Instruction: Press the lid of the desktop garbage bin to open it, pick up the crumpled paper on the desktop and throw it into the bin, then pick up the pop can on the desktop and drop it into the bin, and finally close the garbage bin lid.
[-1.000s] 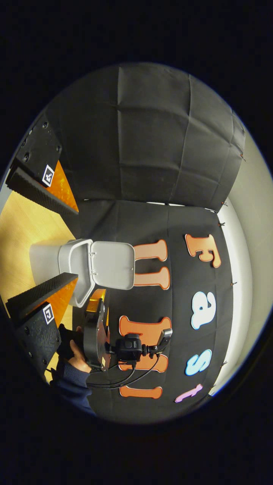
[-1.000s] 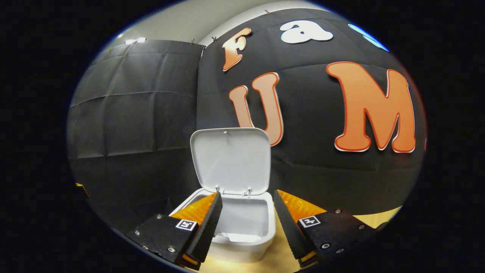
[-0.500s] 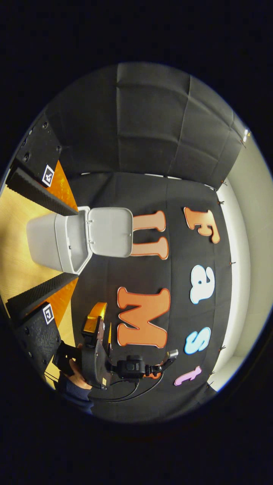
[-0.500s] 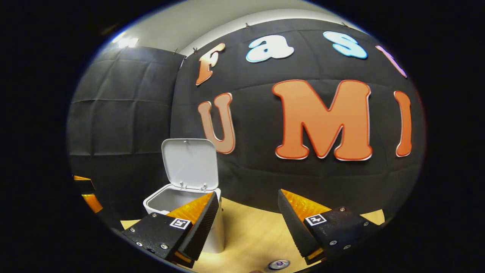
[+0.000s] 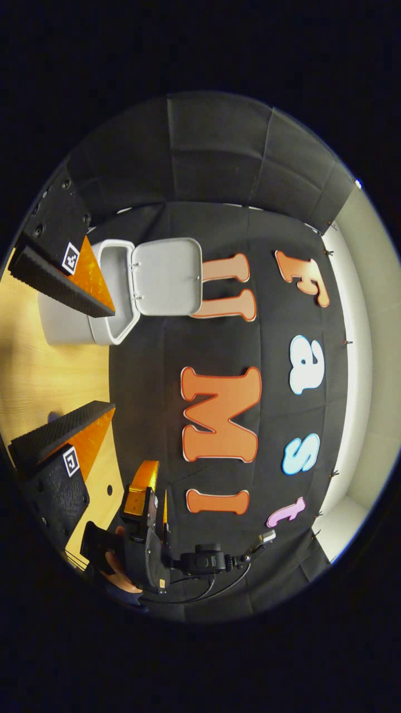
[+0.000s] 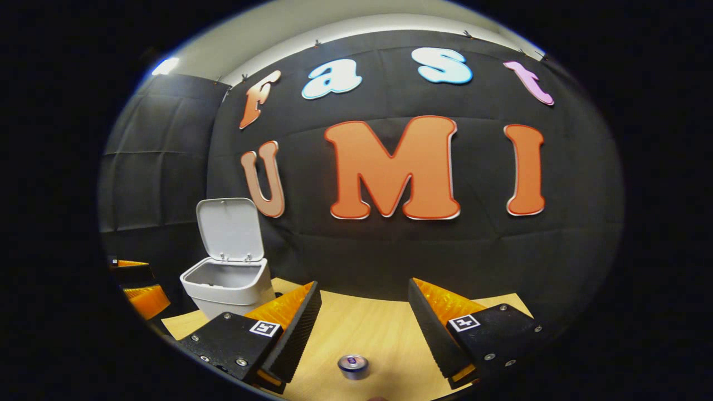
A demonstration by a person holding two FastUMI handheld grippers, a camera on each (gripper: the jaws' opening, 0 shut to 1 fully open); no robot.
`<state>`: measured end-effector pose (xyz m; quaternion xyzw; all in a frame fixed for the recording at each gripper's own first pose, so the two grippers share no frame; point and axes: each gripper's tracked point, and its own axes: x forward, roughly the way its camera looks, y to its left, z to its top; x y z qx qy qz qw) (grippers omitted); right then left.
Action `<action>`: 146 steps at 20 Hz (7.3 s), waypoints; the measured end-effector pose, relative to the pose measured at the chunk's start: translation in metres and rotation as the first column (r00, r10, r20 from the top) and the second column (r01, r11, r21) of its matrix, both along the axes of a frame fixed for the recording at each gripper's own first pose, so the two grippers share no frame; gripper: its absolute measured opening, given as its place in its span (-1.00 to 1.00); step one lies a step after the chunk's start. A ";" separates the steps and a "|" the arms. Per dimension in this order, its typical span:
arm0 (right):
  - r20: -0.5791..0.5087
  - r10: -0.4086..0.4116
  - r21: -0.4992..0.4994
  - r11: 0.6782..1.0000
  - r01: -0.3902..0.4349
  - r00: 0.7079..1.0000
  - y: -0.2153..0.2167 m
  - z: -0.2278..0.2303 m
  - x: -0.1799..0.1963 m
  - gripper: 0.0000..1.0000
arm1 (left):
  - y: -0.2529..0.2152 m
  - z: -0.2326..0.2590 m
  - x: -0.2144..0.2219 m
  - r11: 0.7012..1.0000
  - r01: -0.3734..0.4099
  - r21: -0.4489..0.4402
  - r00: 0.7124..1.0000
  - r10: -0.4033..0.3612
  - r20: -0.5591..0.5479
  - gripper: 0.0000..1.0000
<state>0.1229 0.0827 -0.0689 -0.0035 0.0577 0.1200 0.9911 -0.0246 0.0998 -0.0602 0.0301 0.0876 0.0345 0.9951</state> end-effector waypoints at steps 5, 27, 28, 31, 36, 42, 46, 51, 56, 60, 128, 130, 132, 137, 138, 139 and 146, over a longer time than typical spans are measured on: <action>0.012 -0.089 0.000 0.996 0.089 0.996 -0.045 0.003 -0.010 0.87 | -0.045 -0.024 0.029 0.994 0.107 0.014 0.994 -0.107 -0.010 0.91; -0.118 -0.292 -0.121 0.953 0.278 0.949 -0.102 -0.049 -0.040 0.87 | -0.126 -0.320 0.132 0.955 0.295 -0.024 0.906 -0.288 -0.311 0.96; -0.128 -0.295 -0.123 0.952 0.280 0.947 -0.101 -0.053 -0.040 0.87 | -0.128 -0.335 0.135 0.956 0.293 -0.022 0.901 -0.284 -0.330 0.96; -0.123 -0.307 -0.132 0.948 0.291 0.944 -0.101 -0.052 -0.041 0.89 | -0.132 -0.361 0.144 0.956 0.291 -0.037 0.887 -0.284 -0.364 0.96; -0.135 -0.325 -0.146 0.941 0.306 0.936 -0.107 -0.056 -0.045 0.88 | -0.142 -0.386 0.163 0.951 0.309 -0.027 0.874 -0.296 -0.385 0.96; -0.154 -0.328 -0.146 0.940 0.307 0.932 -0.107 -0.063 -0.045 0.88 | -0.144 -0.387 0.165 0.940 0.339 0.032 0.864 -0.298 -0.405 0.67; -0.160 -0.312 -0.138 0.947 0.292 0.937 -0.103 -0.064 -0.044 0.89 | -0.144 -0.368 0.163 0.944 0.330 0.006 0.865 -0.300 -0.402 0.65; -0.141 -0.324 -0.121 0.944 0.308 0.936 -0.112 -0.055 -0.039 0.88 | -0.135 -0.302 0.164 0.956 0.291 -0.019 0.911 -0.283 -0.299 0.63; -0.111 -0.323 -0.103 0.944 0.312 0.940 -0.119 -0.042 -0.032 0.88 | -0.117 -0.234 0.160 0.969 0.246 -0.024 0.946 -0.246 -0.211 0.60; -0.086 -0.303 -0.103 0.950 0.293 0.949 -0.118 -0.036 -0.031 0.88 | -0.101 -0.185 0.153 0.978 0.207 -0.021 0.964 -0.207 -0.166 0.60; -0.055 -0.149 -0.066 0.987 0.145 0.987 -0.065 -0.026 -0.008 0.89 | 0.290 0.130 0.266 0.949 -0.315 -0.013 0.945 0.315 0.086 0.86; -0.047 -0.154 -0.065 0.986 0.151 0.987 -0.068 -0.024 -0.009 0.89 | 0.300 0.111 0.279 0.946 -0.322 -0.030 0.946 0.323 0.016 0.87; -0.045 -0.160 -0.064 0.985 0.157 0.986 -0.072 -0.023 -0.010 0.88 | 0.307 0.092 0.287 0.944 -0.328 -0.032 0.944 0.326 -0.049 0.87; -0.066 -0.173 -0.053 0.984 0.169 0.983 -0.076 -0.031 -0.010 0.88 | 0.291 0.059 0.281 0.951 -0.298 -0.087 0.944 0.279 -0.177 0.88; -0.065 -0.168 -0.055 0.985 0.165 0.984 -0.074 -0.032 -0.010 0.88 | 0.285 0.052 0.276 0.953 -0.291 -0.086 0.941 0.269 -0.208 0.87; -0.060 -0.167 -0.058 0.985 0.164 0.984 -0.074 -0.031 -0.008 0.88 | 0.279 0.045 0.272 0.956 -0.280 -0.086 0.940 0.255 -0.228 0.88; -0.072 -0.145 -0.055 0.988 0.141 0.987 -0.065 -0.038 -0.003 0.88 | 0.228 -0.005 0.233 0.977 -0.199 -0.071 0.928 0.165 -0.333 0.89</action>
